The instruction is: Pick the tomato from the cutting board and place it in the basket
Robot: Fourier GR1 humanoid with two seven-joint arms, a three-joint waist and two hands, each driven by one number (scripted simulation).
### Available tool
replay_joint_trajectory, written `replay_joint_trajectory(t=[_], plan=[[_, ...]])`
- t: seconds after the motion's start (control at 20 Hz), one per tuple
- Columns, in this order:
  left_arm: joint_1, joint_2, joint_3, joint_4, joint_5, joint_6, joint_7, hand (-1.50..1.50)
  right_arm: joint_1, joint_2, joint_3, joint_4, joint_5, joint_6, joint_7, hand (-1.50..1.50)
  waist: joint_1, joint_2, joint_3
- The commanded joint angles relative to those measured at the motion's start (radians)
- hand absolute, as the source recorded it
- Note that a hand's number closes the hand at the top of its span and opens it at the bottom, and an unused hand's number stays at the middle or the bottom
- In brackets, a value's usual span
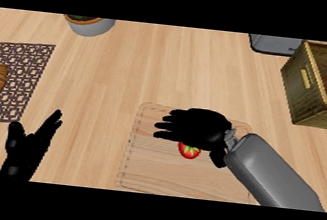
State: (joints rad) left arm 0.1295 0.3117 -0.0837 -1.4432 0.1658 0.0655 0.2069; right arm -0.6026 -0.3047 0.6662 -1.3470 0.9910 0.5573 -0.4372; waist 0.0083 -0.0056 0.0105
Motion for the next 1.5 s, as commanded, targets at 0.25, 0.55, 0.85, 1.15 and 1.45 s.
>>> replay_joint_trajectory(t=[0.25, 0.55, 0.85, 1.15, 1.45], plan=[[0.04, -0.073, -0.045, -0.007, -0.054, 0.042, 0.058, 0.0, 0.061, 0.058, 0.016, 0.064, 0.108, -0.054, 0.008, -1.5, -0.004, 0.005, -0.01], [0.007, -0.032, 0.027, -0.013, 0.0, -0.024, 0.102, 0.0, 0.023, 0.064, -0.04, 0.192, 0.141, -0.127, -0.099, -1.5, 0.0, 0.007, -0.01], [0.011, -0.075, 0.014, 0.043, -0.05, -0.011, 0.053, 0.0, 0.036, 0.094, -0.045, 0.207, 0.195, -0.133, -0.119, 1.5, -0.004, 0.006, -0.011], [-0.005, -0.074, 0.027, 0.033, -0.055, -0.018, 0.071, 0.0, 0.03, 0.11, -0.023, 0.29, 0.279, -0.346, -0.207, 1.5, 0.0, 0.008, -0.01], [-0.05, -0.068, 0.068, 0.118, -0.052, -0.057, 0.025, 0.0, 0.047, 0.166, -0.031, 0.288, 0.323, -0.362, -0.203, 1.5, -0.005, 0.007, -0.011]])
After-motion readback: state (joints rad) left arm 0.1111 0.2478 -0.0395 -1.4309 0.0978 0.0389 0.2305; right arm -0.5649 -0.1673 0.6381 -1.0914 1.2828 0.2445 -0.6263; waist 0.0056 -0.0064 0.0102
